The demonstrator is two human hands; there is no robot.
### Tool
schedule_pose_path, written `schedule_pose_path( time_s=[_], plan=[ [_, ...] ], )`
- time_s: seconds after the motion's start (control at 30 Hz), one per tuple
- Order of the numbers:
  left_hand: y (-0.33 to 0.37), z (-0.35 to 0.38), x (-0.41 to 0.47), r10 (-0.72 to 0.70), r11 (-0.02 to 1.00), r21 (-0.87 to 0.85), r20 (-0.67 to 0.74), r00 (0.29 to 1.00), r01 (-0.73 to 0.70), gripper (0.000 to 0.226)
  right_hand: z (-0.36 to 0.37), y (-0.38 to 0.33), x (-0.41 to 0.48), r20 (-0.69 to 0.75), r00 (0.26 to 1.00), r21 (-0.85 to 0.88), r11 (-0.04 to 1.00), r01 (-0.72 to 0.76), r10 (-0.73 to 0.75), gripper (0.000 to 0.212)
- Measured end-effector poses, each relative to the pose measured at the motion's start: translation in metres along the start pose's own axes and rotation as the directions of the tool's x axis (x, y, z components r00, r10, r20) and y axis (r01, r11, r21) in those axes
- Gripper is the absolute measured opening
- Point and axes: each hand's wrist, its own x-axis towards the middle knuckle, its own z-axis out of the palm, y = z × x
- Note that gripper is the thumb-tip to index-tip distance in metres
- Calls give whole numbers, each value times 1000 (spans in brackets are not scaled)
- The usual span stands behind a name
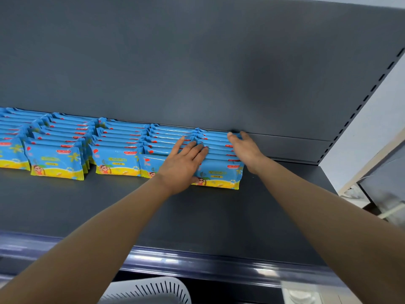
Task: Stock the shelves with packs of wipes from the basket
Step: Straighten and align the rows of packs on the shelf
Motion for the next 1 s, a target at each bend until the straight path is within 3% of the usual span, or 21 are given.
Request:
schedule_pose_path(
  time_s=[0.13, 0.3, 0.47, 0.6, 0.73, 0.87, 1.0],
  plan=[
    [2, 0, 0, -8, 1000, 19, -7, 1000, 8, 85, -3, 1, 2, -33, 999, 22, 1000, -6, 7, 57],
    [0, -2, -4, -15, 1000, -8, 5, 1000, 15, 92, -6, 0, 1, -67, 996, -130, 990, 50, -59, 56],
    [-21, -2, -25, -152, 988, 6, 42, 987, 152, 105, -10, 1, 2, 10, 999, 10, 999, -36, 36, 43],
    [-38, 1, -41, -226, 974, 48, 126, 966, 222, 103, -2, 0, -9, -51, 999, 16, 1000, 2, -1, 52],
    [-57, -8, -36, -234, 972, 6, 50, 971, 234, 86, 5, 1, -14, -81, 976, -323, 932, 164, -200, 66],
    [-62, -10, -34, -164, 986, 42, 9, 986, 164, 59, 4, -4, -23, -23, 948, -463, 844, 272, -318, 64],
    [-61, -6, -36, -170, 985, -3, -3, 985, 170, 49, 10, -7, -33, 93, 908, -600, 705, 378, -408, 65]
  ],
)
